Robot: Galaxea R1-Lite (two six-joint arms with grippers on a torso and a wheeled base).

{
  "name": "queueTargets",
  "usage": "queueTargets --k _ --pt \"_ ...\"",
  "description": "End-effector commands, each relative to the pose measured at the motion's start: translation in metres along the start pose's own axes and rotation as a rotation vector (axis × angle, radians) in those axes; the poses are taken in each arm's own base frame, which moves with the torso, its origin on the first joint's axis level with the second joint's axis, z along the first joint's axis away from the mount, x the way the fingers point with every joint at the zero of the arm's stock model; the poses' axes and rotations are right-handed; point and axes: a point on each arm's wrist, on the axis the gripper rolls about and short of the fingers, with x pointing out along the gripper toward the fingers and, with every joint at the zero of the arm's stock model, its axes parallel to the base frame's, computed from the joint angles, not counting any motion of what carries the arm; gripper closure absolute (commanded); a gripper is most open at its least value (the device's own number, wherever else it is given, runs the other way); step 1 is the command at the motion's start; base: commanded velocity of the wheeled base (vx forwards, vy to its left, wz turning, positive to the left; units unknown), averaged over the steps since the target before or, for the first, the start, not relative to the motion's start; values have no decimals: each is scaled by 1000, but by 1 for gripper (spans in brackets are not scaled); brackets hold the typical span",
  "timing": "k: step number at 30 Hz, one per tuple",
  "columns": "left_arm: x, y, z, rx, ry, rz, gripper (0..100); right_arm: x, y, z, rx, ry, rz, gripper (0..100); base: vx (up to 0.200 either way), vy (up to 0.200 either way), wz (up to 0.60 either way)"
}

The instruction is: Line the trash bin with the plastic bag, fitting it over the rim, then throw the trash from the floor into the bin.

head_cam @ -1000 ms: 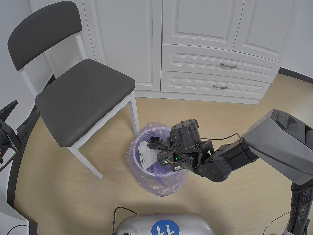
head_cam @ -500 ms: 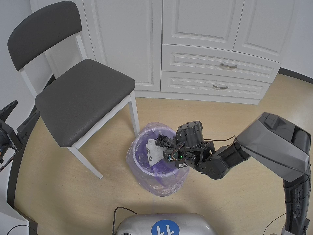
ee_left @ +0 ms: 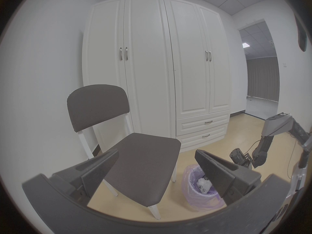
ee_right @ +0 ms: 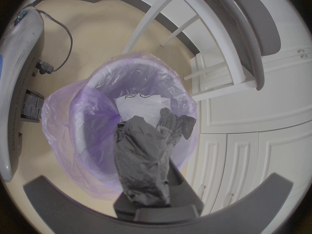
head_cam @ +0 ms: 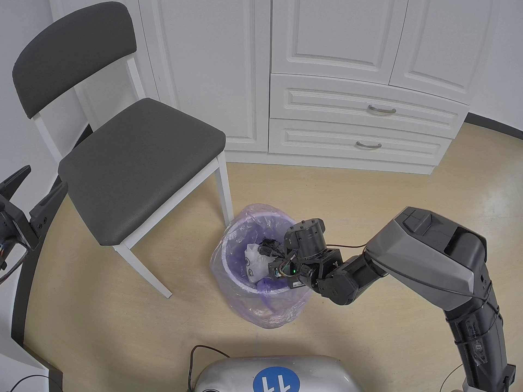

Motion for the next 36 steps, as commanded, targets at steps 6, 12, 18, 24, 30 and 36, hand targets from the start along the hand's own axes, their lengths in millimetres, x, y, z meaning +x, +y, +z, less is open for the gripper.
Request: queueTargets --k 6,12,18,24,30,36 --pt "7 4 -3 -2 6 7 0 2 13 4 -24 -5 34 100 0 0 0" --pt "8 4 -4 -3 8 7 0 -10 -3 6 -18 -16 6 100 0 0 0" --pt "8 4 -4 -3 7 9 0 -23 -4 1 -28 -8 37 100 0 0 0" --pt "8 4 -4 -3 7 9 0 -27 23 -7 -57 11 120 100 0 0 0" --pt "8 4 -3 -3 7 9 0 -19 25 -8 -54 20 122 100 0 0 0" --pt "10 5 -4 -4 11 8 0 3 10 -1 -27 9 46 100 0 0 0"
